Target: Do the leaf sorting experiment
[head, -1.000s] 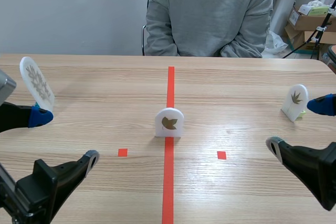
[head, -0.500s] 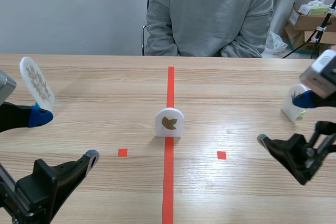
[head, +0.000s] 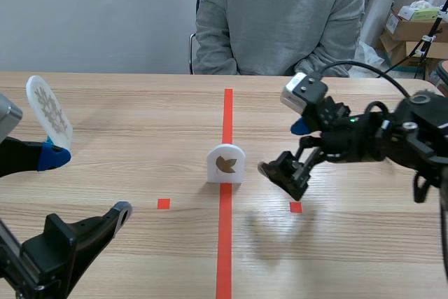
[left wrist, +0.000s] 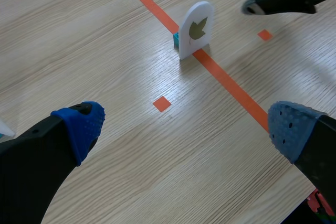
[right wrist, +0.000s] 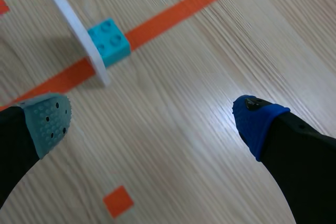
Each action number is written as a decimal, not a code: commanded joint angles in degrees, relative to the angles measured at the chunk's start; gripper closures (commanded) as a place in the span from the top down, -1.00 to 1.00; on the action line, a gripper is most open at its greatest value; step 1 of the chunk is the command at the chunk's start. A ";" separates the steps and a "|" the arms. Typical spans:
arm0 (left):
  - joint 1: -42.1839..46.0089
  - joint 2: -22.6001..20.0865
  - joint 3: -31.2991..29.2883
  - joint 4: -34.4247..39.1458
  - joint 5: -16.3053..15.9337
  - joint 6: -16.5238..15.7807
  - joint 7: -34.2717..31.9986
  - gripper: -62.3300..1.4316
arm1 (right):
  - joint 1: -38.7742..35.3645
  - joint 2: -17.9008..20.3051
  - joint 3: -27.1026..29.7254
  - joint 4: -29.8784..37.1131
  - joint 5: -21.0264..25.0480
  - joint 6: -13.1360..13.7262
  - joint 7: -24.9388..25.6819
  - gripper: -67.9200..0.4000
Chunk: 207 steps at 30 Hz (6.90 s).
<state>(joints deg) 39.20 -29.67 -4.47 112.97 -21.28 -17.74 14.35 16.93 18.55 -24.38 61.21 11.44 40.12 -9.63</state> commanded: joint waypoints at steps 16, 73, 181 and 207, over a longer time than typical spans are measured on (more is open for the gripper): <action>-0.20 0.44 -0.15 0.35 -0.37 0.02 -0.76 1.00 | 6.58 -9.84 -7.43 -12.02 -2.71 -0.22 5.38 0.73; -0.20 0.44 -0.15 0.35 -0.39 0.02 -0.76 1.00 | -12.68 4.76 28.83 2.56 1.90 -13.35 1.53 -0.94; -0.33 0.44 -0.15 0.35 -0.39 0.00 0.33 1.00 | -53.27 3.67 44.85 50.49 21.81 2.60 -3.58 1.00; -0.35 0.44 -0.15 0.35 -0.39 0.00 0.33 1.00 | -53.27 3.69 44.85 50.49 21.79 2.60 -3.58 1.00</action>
<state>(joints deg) 39.18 -29.67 -4.47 112.97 -21.28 -17.74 15.40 -37.01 22.04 20.40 111.77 32.62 42.28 -14.04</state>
